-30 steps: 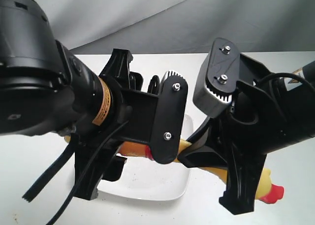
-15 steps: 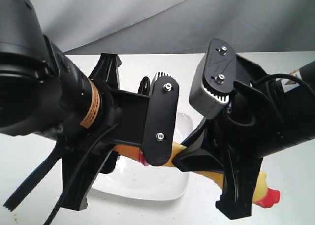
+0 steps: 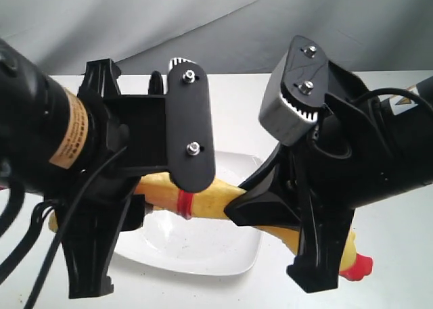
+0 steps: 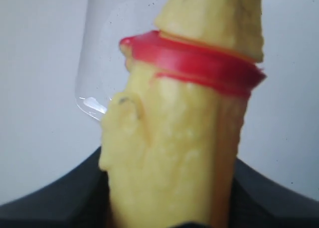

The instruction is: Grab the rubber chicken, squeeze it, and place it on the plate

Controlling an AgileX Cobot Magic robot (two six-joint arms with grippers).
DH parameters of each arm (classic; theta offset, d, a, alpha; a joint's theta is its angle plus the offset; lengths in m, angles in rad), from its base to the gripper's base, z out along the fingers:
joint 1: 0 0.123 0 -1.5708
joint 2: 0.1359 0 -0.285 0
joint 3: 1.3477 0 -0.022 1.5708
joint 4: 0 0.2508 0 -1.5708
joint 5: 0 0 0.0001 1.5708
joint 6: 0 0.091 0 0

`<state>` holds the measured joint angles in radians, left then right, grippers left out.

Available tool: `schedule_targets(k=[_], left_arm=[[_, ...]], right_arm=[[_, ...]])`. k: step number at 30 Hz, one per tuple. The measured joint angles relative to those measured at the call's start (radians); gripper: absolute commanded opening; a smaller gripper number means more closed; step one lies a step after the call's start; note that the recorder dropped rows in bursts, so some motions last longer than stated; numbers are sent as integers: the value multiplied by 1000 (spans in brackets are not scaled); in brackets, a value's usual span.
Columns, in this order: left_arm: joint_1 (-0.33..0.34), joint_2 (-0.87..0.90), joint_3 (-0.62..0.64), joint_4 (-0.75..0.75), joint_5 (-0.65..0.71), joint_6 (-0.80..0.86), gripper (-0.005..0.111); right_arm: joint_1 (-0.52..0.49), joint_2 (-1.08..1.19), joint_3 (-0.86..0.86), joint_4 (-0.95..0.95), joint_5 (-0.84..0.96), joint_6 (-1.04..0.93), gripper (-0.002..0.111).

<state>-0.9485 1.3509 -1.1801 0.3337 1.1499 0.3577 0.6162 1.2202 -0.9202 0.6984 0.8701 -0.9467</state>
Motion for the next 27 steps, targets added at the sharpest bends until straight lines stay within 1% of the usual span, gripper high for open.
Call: schedule_targets(k=[7, 12, 14, 15, 17, 20, 22, 23, 24, 25, 27], left_arm=[[0, -41, 2, -72, 3, 30, 0], [0, -43, 2, -79, 4, 41, 0], [0, -45, 2, -79, 4, 41, 3], [0, -45, 2, -79, 4, 41, 7], [0, -45, 2, -79, 4, 41, 18], [0, -47, 2, -79, 4, 43, 50], [0, -47, 2, -81, 4, 45, 78], [0, -48, 2, -82, 4, 50, 88], [0, -53, 2, -83, 10, 54, 95], [0, -58, 2, -81, 23, 57, 99], [0, -62, 2, -71, 33, 57, 99]], right_arm=[[0, -5, -2, 12, 25, -2, 0], [0, -5, -2, 12, 27, -2, 0], [0, -5, -2, 12, 27, -2, 0], [0, -5, -2, 12, 27, -2, 0], [0, -5, -2, 12, 27, -2, 0], [0, -5, -2, 12, 27, -2, 0], [0, -5, -2, 3, 27, -2, 0], [0, -5, -2, -19, 27, -2, 0], [0, -3, 0, -38, 27, -2, 0], [0, -3, 4, -58, 28, -2, 0], [0, -3, 6, -76, 28, -2, 0]])
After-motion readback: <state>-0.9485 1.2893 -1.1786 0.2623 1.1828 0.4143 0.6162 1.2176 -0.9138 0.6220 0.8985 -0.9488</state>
